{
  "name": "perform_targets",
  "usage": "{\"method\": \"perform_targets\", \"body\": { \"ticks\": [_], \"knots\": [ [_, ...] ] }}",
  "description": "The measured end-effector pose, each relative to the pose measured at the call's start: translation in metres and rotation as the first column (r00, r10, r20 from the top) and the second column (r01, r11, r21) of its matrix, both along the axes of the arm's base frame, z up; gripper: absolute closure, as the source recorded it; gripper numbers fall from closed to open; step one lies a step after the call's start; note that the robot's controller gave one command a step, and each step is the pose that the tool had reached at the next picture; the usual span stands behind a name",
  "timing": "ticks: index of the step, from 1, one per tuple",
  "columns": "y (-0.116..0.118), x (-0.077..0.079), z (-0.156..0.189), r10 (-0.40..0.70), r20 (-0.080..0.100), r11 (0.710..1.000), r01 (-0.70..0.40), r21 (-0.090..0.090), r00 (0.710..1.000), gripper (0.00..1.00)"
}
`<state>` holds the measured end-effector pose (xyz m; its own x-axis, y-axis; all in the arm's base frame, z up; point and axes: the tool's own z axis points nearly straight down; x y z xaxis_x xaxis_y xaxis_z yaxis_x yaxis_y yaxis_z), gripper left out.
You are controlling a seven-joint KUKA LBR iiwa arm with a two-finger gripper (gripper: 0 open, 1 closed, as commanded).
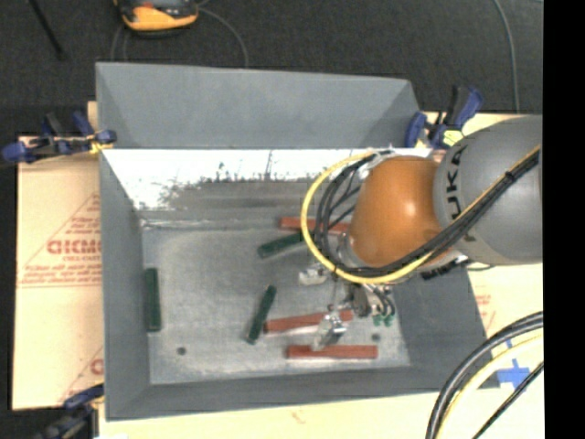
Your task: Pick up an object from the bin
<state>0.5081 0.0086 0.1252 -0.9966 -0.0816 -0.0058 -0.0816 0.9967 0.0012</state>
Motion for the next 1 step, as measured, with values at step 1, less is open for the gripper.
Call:
{"method": "perform_targets", "body": {
  "ticks": [1],
  "knots": [
    [-0.0079,-0.0132,-0.0473,-0.136,-0.001,0.991,0.136,0.000,0.991,0.00]
  ]
}}
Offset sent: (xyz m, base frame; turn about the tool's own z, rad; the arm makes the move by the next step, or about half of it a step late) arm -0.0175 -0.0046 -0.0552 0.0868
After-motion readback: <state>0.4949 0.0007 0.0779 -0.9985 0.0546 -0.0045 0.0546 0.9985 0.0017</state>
